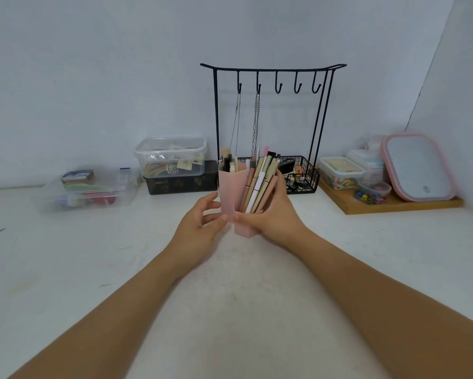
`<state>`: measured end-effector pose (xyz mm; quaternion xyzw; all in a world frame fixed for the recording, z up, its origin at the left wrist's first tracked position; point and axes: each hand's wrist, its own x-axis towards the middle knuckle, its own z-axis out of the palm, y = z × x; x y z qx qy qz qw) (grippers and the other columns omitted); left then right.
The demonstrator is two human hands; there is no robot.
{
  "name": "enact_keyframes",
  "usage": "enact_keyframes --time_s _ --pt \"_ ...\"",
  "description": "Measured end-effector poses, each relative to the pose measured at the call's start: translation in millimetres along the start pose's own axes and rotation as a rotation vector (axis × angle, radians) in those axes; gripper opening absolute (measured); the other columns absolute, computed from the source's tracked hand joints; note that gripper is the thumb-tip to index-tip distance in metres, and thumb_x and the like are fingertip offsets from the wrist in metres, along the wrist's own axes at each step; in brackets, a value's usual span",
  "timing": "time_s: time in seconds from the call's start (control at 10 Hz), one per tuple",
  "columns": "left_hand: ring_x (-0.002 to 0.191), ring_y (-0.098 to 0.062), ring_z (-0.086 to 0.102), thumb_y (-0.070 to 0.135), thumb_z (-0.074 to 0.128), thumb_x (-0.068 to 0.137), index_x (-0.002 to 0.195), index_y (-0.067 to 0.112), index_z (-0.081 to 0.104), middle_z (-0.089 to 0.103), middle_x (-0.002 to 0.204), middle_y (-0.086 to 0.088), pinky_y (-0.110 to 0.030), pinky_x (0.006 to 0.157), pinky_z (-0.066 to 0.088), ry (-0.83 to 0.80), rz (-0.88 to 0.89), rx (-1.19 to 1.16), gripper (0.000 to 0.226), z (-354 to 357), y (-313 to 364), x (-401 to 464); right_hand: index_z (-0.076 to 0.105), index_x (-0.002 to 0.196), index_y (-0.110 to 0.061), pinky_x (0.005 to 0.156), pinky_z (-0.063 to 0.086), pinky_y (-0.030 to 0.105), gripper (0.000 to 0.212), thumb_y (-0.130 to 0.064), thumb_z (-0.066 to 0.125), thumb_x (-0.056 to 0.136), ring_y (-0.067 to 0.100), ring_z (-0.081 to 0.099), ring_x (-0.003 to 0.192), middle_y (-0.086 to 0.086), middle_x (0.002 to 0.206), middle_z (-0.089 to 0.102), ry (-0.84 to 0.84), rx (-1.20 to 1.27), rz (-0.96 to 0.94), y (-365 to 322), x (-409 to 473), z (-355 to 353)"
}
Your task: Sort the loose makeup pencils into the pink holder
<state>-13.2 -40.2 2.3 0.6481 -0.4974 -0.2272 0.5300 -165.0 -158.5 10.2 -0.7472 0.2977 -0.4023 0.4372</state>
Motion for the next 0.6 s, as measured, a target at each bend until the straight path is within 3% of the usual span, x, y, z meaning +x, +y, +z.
enact_keyframes --time_s 0.1,0.2,0.3,0.4,0.5,0.6 --pt "0.123 -0.012 0.057 0.024 0.064 0.099 0.152 0.029 0.041 0.056 0.136 0.007 -0.013 0.086 0.042 -0.006 -0.015 0.018 0.058 2.1 0.6 -1.6 0.035 0.146 -0.032 0.104 0.050 0.037 0.106 -0.026 0.096 0.060 0.004 0.057 0.117 -0.017 0.131 0.057 0.025 -0.008 0.047 4.0 4.9 -10.0" --pt "0.124 -0.012 0.056 0.025 0.064 0.099 0.151 0.030 0.043 0.057 0.136 0.007 -0.019 0.093 0.043 0.010 -0.026 0.012 0.056 2.2 0.2 -1.5 0.041 0.147 -0.027 0.095 0.049 0.023 0.098 -0.019 0.094 0.065 0.006 0.056 0.116 -0.014 0.131 0.057 0.071 0.023 0.074 5.9 7.5 -17.8" --pt "0.124 -0.016 0.058 0.023 0.066 0.098 0.147 0.027 0.048 0.059 0.134 0.003 -0.030 0.102 0.045 0.044 -0.044 -0.041 0.053 2.1 0.3 -1.3 0.042 0.146 -0.027 0.099 0.050 0.029 0.095 -0.018 0.093 0.067 0.004 0.054 0.119 -0.012 0.135 0.057 0.121 0.037 0.081 7.9 9.4 -19.4" --pt "0.123 -0.017 0.058 0.022 0.067 0.097 0.144 0.025 0.051 0.061 0.134 0.001 -0.034 0.107 0.045 0.066 -0.072 -0.069 0.050 3.6 0.2 -0.5 0.043 0.145 -0.024 0.093 0.052 0.023 0.089 -0.020 0.091 0.070 -0.005 0.055 0.102 -0.014 0.128 0.056 0.162 0.013 0.099 8.7 10.3 -16.8" --pt "0.121 -0.016 0.059 0.022 0.067 0.096 0.141 0.024 0.053 0.061 0.133 0.003 -0.032 0.105 0.046 0.074 -0.085 -0.079 0.047 3.9 2.2 -0.5 0.042 0.145 -0.019 0.085 0.045 0.018 0.093 -0.026 0.093 0.067 0.003 0.053 0.105 -0.008 0.131 0.056 0.250 -0.069 0.112 7.3 8.9 -8.2" --pt "0.120 -0.016 0.060 0.022 0.068 0.096 0.137 0.026 0.055 0.062 0.131 0.004 -0.032 0.103 0.047 0.100 -0.083 -0.097 0.044 4.4 0.4 0.4 0.037 0.145 -0.019 0.097 0.048 0.030 0.105 -0.033 0.095 0.059 0.015 0.052 0.120 0.000 0.140 0.049 0.309 -0.080 0.181 2.3 11.5 -0.4"
